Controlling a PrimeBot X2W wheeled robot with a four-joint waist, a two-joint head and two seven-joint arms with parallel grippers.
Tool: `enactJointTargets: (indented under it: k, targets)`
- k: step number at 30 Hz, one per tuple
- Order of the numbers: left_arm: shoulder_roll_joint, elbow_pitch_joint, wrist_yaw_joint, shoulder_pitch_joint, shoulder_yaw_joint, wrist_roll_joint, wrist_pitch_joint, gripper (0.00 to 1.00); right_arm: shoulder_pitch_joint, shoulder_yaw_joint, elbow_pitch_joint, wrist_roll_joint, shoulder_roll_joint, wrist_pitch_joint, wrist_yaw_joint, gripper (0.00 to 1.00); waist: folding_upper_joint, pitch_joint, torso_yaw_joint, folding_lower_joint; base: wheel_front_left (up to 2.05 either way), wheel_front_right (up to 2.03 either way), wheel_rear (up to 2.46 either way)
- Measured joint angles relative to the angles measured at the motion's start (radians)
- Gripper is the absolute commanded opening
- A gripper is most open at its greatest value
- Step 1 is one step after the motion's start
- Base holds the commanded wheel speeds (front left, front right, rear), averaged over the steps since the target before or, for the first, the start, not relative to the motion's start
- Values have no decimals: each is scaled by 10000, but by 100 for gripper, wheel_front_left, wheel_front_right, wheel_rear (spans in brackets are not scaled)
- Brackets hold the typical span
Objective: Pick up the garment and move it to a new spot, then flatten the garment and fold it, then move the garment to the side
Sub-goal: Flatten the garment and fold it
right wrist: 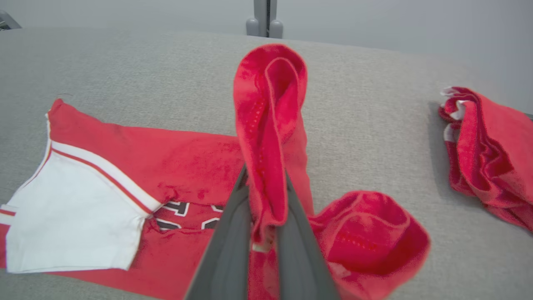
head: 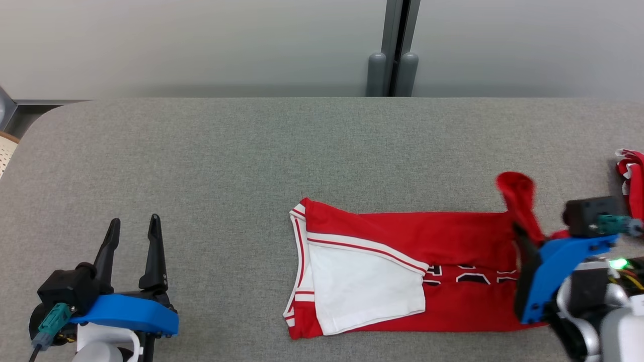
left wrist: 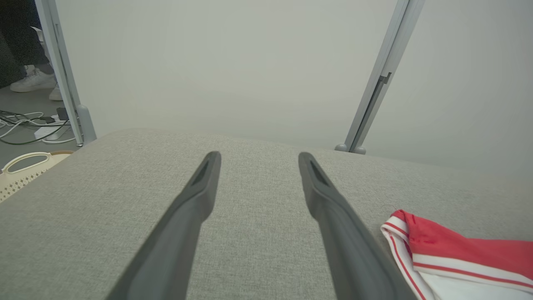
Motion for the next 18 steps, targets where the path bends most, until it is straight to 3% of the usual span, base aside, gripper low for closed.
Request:
enactJointTargets:
  k: [9, 14, 18]
  targets:
    - [-10, -163, 38, 29, -102, -56, 40, 100, -880, 3444, 1498, 1461, 203, -1126, 2, 0, 0, -58, 275, 0, 0, 0, 0]
    - [-13, -203, 23, -2, -219, -56, 63, 100, -1870, 4767, 2959, 2493, 215, -1896, 2, 0, 0, -5, 559, 0, 0, 0, 0]
    - [-35, -155, -81, -188, -405, -25, 144, 100, -2688, 5204, 4299, 2738, 219, -2155, 2, 0, 0, 91, 869, 0, 0, 0, 0]
